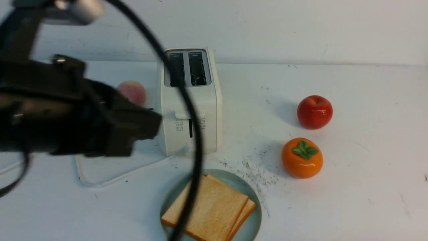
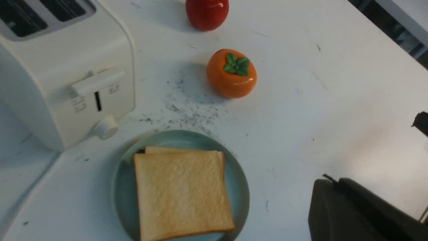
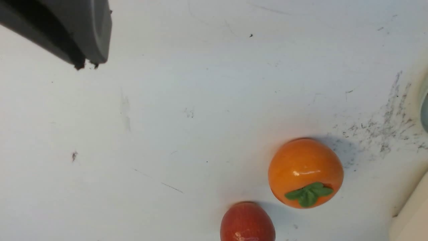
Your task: Take toasted bread from bread machine on white table place on plate.
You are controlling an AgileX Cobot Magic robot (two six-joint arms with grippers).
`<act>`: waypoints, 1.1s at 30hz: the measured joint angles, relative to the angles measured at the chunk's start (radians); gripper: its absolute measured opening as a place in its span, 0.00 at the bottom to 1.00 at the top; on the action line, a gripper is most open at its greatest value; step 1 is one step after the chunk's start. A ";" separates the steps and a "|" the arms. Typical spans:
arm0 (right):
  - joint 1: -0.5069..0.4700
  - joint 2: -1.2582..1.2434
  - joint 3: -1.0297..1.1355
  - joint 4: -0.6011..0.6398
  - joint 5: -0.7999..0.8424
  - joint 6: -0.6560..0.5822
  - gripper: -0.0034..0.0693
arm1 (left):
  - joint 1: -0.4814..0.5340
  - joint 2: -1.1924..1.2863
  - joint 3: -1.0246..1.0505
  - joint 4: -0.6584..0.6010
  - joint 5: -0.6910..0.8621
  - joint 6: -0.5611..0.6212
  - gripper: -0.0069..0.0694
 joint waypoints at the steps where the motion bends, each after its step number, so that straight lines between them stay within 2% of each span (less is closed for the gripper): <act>1: 0.000 0.000 0.000 0.000 0.000 0.000 0.10 | 0.000 -0.073 0.000 0.065 0.049 -0.085 0.08; 3: 0.000 0.000 0.000 0.000 0.000 0.000 0.10 | 0.000 -0.120 0.004 0.111 0.077 -0.140 0.08; 4: 0.000 0.000 0.000 0.000 0.000 0.000 0.10 | 0.000 -0.189 0.031 0.173 0.087 -0.222 0.08; 7: 0.000 0.000 0.000 0.000 0.000 0.000 0.10 | 0.000 -0.284 0.112 0.236 0.071 -0.330 0.08; 12: 0.000 0.000 0.000 0.000 0.000 0.000 0.11 | 0.000 -0.450 0.331 0.227 -0.037 -0.503 0.08; 19: 0.000 0.000 0.000 0.000 0.000 0.000 0.12 | 0.000 -0.580 0.551 0.188 -0.202 -0.594 0.09; 33: 0.000 0.000 0.000 0.000 0.000 0.000 0.15 | 0.000 -0.577 0.670 0.222 -0.186 -0.600 0.10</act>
